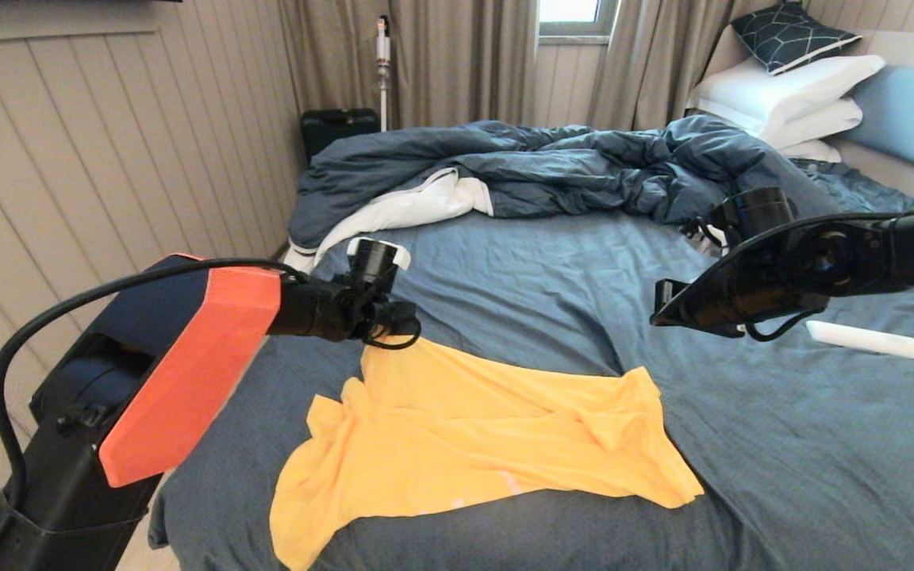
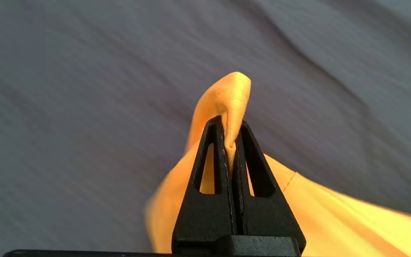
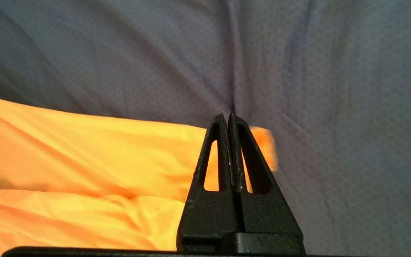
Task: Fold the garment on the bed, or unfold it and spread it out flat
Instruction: Unford the yellow T-shirt
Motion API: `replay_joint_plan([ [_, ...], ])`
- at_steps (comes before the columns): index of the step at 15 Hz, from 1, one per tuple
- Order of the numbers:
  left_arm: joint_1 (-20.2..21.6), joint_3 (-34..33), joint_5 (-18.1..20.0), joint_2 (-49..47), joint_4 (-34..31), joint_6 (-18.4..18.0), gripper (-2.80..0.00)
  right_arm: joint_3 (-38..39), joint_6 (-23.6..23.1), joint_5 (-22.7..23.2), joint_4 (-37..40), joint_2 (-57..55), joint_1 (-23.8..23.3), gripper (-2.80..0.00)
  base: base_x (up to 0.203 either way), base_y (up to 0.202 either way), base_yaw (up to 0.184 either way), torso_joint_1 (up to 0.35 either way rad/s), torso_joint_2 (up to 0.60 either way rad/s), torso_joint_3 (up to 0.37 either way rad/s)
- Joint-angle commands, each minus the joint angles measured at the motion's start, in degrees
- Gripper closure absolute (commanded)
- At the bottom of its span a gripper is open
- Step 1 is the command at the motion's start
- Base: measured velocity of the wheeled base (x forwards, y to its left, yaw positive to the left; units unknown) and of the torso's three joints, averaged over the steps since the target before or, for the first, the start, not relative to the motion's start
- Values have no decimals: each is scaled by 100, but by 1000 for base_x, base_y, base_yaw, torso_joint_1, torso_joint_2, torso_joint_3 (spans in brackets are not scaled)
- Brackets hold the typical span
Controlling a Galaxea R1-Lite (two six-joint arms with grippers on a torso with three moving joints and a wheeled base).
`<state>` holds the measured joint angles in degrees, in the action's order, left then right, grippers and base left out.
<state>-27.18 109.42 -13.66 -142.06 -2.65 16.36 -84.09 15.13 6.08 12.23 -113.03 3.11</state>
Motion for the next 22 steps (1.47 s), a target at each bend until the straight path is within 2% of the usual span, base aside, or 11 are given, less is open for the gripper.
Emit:
replay_joint_plan([
  [1, 67, 99, -14, -155, 26, -77, 0, -2, 8, -2, 7, -26, 6, 0, 0, 0, 0, 0, 0, 0],
  [7, 114, 115, -30, -265, 97, -230, 0, 20, 10, 11, 2, -42, 29, 0, 0, 0, 0, 0, 0, 0],
  [9, 174, 115, -58, -395, 168, -263, 0, 99, 39, 53, 34, 14, 164, 0, 0, 0, 0, 0, 0, 0],
  [13, 269, 98, -58, -322, 115, -249, 0, 508, 85, 61, 61, 193, 1039, 0, 0, 0, 0, 0, 0, 0],
  [19, 274, 10, -58, -322, 128, -136, 0, 584, 53, 5, 96, 254, 1862, 0, 0, 0, 0, 0, 0, 0],
  [22, 309, -61, -58, -322, 115, -10, 0, 450, 44, -16, 93, -78, 2037, 0, 0, 0, 0, 0, 0, 0],
])
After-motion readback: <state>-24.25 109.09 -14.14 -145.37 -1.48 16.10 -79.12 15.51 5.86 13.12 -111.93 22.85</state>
